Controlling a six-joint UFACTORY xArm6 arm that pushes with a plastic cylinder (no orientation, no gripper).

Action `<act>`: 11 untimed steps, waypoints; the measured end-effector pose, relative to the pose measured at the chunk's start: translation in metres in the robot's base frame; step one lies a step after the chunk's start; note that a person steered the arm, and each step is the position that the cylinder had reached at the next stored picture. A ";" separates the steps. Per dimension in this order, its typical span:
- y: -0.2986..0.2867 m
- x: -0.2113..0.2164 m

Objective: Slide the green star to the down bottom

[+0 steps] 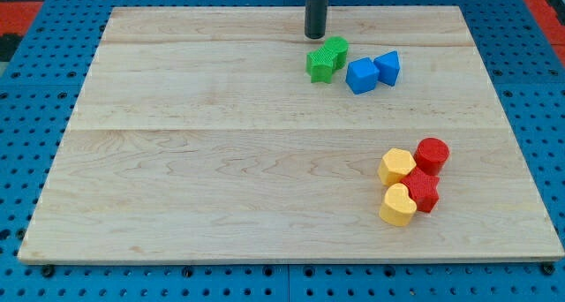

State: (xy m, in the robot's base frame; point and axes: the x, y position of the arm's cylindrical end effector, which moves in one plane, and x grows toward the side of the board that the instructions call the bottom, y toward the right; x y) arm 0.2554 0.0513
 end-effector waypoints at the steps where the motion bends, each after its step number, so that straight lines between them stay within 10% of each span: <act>1: 0.002 0.001; 11: 0.000 0.251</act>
